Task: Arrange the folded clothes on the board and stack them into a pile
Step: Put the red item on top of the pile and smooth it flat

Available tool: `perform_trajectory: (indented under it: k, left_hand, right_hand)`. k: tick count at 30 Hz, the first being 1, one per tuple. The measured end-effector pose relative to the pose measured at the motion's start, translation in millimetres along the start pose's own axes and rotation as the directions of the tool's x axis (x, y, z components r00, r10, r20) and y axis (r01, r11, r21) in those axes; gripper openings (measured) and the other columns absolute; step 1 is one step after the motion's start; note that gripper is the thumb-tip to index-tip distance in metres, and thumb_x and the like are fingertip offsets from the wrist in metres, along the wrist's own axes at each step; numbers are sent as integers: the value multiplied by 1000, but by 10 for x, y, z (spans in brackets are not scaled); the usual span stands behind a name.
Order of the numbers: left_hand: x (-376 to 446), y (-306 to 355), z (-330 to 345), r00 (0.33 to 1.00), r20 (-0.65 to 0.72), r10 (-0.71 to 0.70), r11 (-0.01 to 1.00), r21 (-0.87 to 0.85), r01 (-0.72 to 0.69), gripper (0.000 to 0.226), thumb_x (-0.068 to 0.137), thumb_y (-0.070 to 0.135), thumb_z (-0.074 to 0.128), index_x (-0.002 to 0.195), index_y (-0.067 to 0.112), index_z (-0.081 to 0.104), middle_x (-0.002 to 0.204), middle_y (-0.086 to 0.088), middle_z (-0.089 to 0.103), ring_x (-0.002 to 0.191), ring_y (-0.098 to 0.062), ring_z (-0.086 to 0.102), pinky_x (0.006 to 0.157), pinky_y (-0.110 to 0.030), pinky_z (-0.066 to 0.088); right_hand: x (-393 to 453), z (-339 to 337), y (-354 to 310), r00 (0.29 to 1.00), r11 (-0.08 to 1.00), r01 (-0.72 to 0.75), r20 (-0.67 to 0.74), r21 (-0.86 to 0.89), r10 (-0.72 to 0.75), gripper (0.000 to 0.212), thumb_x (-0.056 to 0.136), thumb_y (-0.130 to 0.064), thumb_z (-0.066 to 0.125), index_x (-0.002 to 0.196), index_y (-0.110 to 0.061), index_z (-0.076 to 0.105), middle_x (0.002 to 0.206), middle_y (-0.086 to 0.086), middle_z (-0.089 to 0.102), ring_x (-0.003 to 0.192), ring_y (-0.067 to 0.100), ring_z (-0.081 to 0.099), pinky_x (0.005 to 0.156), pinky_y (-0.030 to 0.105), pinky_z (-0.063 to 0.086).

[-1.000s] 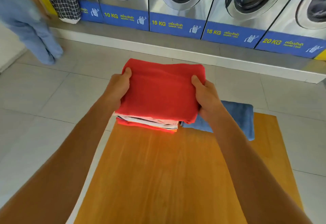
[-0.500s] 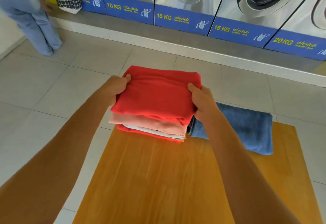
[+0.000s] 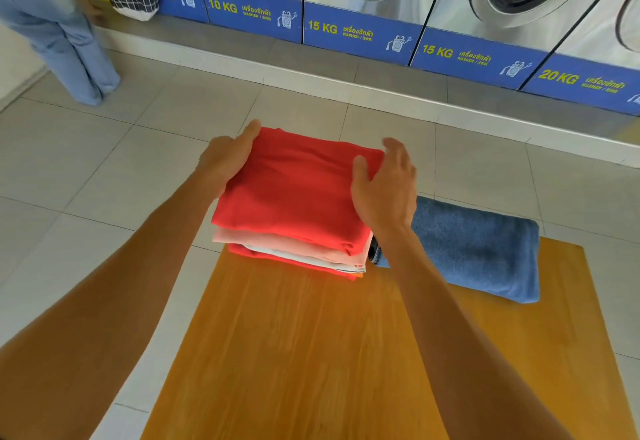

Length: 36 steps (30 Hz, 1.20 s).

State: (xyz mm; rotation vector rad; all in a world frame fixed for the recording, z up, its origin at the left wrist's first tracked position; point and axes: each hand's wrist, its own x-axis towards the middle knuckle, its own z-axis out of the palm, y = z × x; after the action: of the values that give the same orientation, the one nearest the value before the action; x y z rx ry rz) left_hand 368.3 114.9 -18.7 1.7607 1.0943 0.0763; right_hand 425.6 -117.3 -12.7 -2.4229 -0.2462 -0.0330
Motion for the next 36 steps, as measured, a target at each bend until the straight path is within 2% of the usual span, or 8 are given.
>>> perform_trajectory:
  k: [2,5,9,19,23,25,29,36]
  left_hand:
    - [25,59,79,997,-53,50,996,71,-46,66,78,78,44,89,15,60,90,0,57,88,-22,53,76,-36,40]
    - [98,37,202,987,-91,130,984,137,-117,56,87,65,46,98,13,64,93,-3,60,89,-25,56,75,-34,40]
    - [201,-57,263,967,-160,196,967,194,-163,39,98,42,44,110,9,63,98,-7,59,93,-24,54,75,-33,37]
    - [191,-44,298,920,-313,235,955,249,-159,36,97,42,42,113,14,57,109,-6,64,98,-25,59,75,-36,44]
    - [43,81,214,672,-391,629,771,426,-474,24,96,20,42,106,11,61,105,-7,66,98,-26,58,80,-37,45]
    - [-95,57,318,527,-202,826,549,501,-669,25,95,16,39,96,10,64,98,-9,67,94,-30,60,86,-41,47]
    - [-300,-298,617,702,229,675,475,593,-650,55,103,42,19,151,18,30,161,-3,23,150,-19,13,121,-48,9]
    - [-222,-397,678,732,256,632,383,718,-581,60,101,47,7,155,23,0,164,-4,-7,151,-21,-8,121,-48,1]
  right_hand:
    - [-70,140,-85,966,945,257,94,-201,-242,60,102,-53,37,156,-26,34,170,1,20,156,27,17,122,56,18]
    - [-178,365,-75,893,845,428,296,-320,-340,64,103,-58,23,160,-27,27,171,-1,12,159,23,3,125,58,-4]
    - [-115,418,40,871,806,460,369,-373,-326,70,101,-64,15,162,-31,13,172,-3,4,159,21,-2,125,58,-5]
    - [28,213,34,862,794,437,449,-423,-235,78,96,-74,11,162,-34,9,172,-1,3,159,23,-4,123,62,-6]
    - [69,286,-14,897,834,381,380,-400,-227,78,101,-65,11,163,-16,10,172,2,7,159,22,-2,125,58,-1]
    - [18,368,20,903,849,363,370,-385,-218,80,101,-65,11,163,-15,7,172,2,4,159,22,-3,125,58,-1]
    - [3,400,116,911,865,342,354,-366,-210,83,99,-68,12,163,-16,6,172,1,4,159,20,-3,126,56,0]
    - [-58,478,141,922,857,304,355,-415,-156,82,100,-66,13,163,-16,2,172,1,0,159,22,-3,124,62,-2]
